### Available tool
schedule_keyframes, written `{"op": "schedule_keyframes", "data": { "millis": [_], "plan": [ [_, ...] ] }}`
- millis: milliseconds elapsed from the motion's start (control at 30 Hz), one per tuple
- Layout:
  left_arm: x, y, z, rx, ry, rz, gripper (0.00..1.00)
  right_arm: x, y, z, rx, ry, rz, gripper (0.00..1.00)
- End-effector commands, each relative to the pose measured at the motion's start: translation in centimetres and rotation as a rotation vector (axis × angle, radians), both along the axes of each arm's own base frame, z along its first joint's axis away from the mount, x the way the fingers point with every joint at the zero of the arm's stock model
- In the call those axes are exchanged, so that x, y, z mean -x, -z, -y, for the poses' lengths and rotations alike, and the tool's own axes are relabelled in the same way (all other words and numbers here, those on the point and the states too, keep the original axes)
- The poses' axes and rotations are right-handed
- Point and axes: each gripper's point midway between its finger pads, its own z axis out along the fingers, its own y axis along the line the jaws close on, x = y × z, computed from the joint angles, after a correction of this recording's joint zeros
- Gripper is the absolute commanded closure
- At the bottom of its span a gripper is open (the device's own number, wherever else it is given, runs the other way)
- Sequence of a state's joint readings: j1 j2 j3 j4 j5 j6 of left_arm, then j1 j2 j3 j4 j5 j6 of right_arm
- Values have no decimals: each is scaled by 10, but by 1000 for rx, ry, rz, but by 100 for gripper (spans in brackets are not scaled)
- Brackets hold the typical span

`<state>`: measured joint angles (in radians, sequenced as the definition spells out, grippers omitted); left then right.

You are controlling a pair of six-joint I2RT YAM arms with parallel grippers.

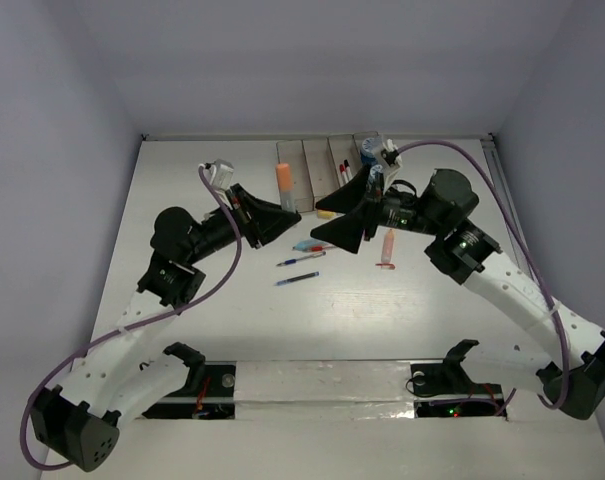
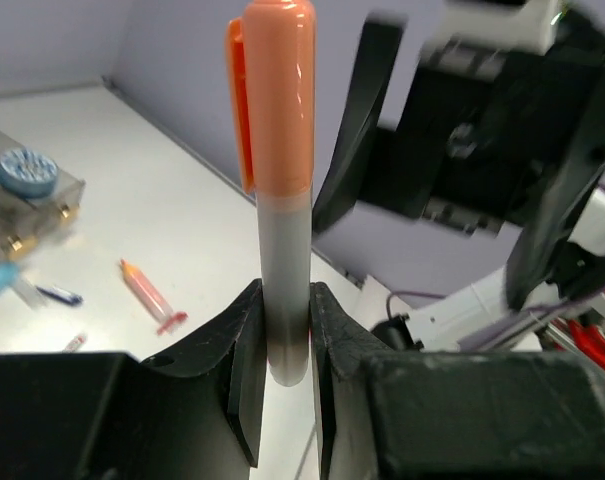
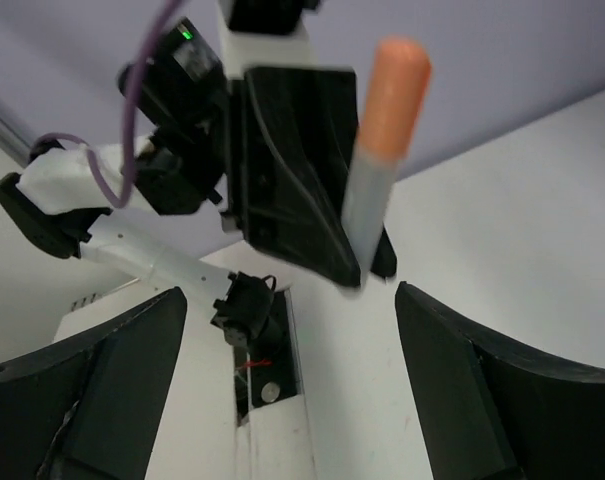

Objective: Sort the stationery into containers
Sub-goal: Place the pen in the storage box.

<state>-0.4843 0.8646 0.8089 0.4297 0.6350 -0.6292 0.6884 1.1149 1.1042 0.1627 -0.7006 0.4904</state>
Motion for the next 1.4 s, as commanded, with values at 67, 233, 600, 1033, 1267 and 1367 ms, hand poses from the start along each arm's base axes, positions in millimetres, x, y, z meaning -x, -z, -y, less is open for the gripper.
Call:
{"op": "schedule_keyframes", "data": {
  "millis": [67,233,600,1033,1267,1367],
  "plan": [
    [32,-20,2,69,119,95,100,-10,-20,-9,6,-15,106,8],
    [39,-18,7,70,153,108,100,-26,-16,-23,17,-20,73,9],
    [41,-8,19,52,186,88,100,-27,-25,-33,-41,-64,61,23],
    [30,2,19,3,144,78,100,-32,-36,-35,-107,-44,67,29],
    [25,2,18,-13,114,83,100,-43,-25,-43,-89,-36,16,86],
    [20,0,13,-30,65,92,84,-55,-18,-44,-65,15,-5,100]
  ]
}}
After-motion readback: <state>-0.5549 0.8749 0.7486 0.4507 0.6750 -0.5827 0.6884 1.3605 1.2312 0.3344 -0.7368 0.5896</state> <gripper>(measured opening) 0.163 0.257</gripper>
